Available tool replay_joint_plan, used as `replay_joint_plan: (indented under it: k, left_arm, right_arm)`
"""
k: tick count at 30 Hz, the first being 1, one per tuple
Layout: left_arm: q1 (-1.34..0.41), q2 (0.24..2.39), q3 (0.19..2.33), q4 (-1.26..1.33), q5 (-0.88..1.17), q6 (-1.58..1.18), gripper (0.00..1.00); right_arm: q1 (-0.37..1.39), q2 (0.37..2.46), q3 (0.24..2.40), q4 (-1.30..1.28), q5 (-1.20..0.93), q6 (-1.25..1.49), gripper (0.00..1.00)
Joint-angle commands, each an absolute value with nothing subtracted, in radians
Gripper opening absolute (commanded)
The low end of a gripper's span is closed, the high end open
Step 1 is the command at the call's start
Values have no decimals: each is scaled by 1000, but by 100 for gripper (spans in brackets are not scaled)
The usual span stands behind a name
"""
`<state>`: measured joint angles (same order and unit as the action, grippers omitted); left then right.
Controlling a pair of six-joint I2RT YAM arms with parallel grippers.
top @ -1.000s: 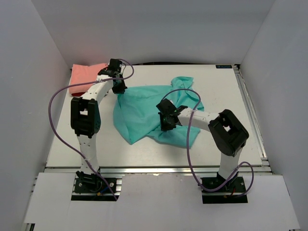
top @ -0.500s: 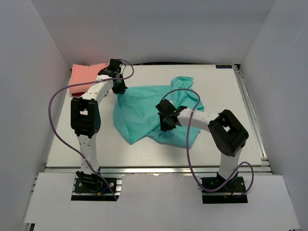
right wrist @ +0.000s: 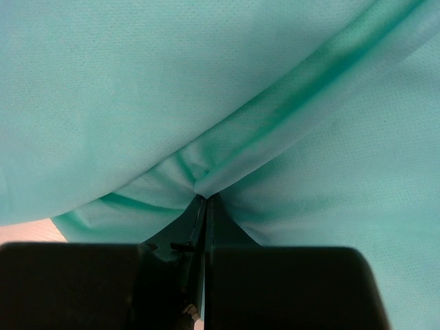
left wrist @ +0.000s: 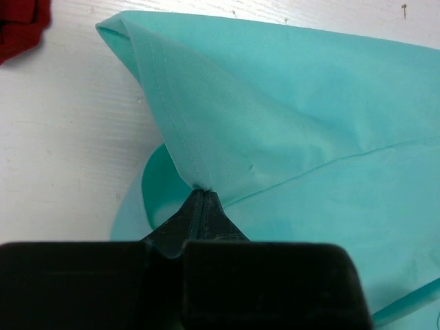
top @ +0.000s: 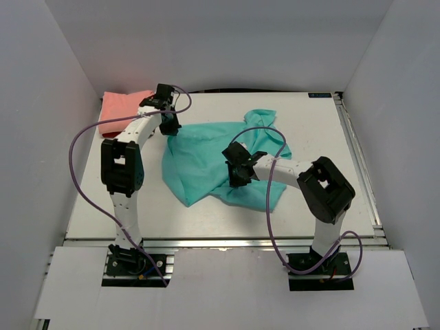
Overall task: Fold and stack the t-shirts
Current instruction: Flatten out the tshirt
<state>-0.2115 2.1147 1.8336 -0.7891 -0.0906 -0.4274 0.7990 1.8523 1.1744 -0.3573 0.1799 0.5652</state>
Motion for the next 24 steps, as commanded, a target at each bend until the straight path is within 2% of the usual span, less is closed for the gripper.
replay_joint_plan:
  k: [1,5,9,16,21,24]
  left_arm:
    - [-215,2031,1914,-844,-104,-414,0]
    - [-215,2033,1948,-859,-103,-413,6]
    - [-215,2034,1947,-859,-95,-411,0]
    - [-213,2049,1956,-877,-83,-402,0]
    - [-198,2085,2055,-907,-80,-411,0]
    - [-181,2138,2184,-919,-71,-422,1]
  right_arm:
    - [804,1862,1178,-388,207,552,0]
    - [804,1853,1169,-385,210,554,0]
    - [804,1855,1181,-391,218,548,0]
    - [804,1856,1183,-393,218,542,0]
    - [804,1813,1105,-387,224,528,0]
    - [804,1775,1017,-383,238,519,0]
